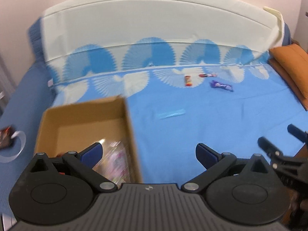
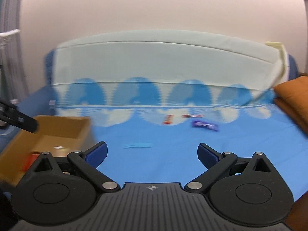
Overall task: Organize snacks
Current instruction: 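Grasp the red-gold wrapped candy with the left tool while the right tool grasps the purple chocolate bar, then carry the red-gold candy with the left tool while the right tool carries the purple bar over the box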
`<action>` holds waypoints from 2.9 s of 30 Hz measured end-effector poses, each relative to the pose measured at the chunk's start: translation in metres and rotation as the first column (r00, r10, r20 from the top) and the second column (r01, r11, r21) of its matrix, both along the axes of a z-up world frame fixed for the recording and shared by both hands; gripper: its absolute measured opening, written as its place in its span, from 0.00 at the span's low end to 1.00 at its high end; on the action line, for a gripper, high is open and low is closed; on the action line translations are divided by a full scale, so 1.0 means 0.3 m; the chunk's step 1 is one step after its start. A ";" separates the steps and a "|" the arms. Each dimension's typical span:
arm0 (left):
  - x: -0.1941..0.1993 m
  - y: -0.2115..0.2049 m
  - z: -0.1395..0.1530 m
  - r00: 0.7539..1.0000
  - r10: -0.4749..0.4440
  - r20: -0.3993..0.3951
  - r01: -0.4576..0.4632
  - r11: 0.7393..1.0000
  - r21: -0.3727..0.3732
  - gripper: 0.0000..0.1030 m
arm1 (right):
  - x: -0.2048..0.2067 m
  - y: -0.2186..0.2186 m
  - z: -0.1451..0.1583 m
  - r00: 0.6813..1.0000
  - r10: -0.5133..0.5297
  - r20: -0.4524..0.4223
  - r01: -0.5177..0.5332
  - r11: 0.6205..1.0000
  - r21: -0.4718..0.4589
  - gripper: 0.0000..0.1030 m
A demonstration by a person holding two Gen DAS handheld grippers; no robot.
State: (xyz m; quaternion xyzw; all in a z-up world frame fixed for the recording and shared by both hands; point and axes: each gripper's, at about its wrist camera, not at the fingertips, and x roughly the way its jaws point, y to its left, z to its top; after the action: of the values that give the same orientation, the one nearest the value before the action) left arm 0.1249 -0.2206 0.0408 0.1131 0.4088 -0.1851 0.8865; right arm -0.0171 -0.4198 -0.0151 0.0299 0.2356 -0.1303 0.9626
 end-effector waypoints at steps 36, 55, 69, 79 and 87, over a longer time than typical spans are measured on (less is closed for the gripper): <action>1.295 -1.046 -0.850 0.967 -0.111 -0.228 0.124 0.991 0.044 0.20 | 1.208 -1.006 -0.750 0.956 0.140 -0.260 -0.151 0.988 -0.024 0.21; 0.497 -0.466 -0.309 0.971 -0.176 -0.163 0.169 0.984 -0.058 0.18 | 0.326 -0.568 -0.363 0.984 -0.154 -0.090 0.175 0.933 0.314 0.17; -0.194 0.169 -0.095 0.995 -0.035 -0.092 0.031 0.998 -0.048 0.18 | -0.061 0.135 -0.043 0.987 0.162 -0.009 -0.144 0.903 0.405 0.17; -0.461 0.498 -0.095 0.992 0.103 -0.073 -0.107 0.993 -0.058 0.18 | -0.229 0.522 0.027 0.934 0.357 -0.020 -0.328 0.878 0.349 0.17; -0.554 0.566 -0.051 0.992 0.124 -0.017 -0.125 0.984 -0.126 0.18 | -0.303 0.614 0.070 0.924 0.383 -0.014 -0.367 0.894 0.257 0.17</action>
State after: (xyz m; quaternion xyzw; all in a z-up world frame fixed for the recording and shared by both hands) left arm -0.0414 -0.0509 0.0256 0.0297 0.4063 -0.1555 0.8999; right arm -0.1082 -0.2357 0.0059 0.1003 0.2821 0.0875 0.9501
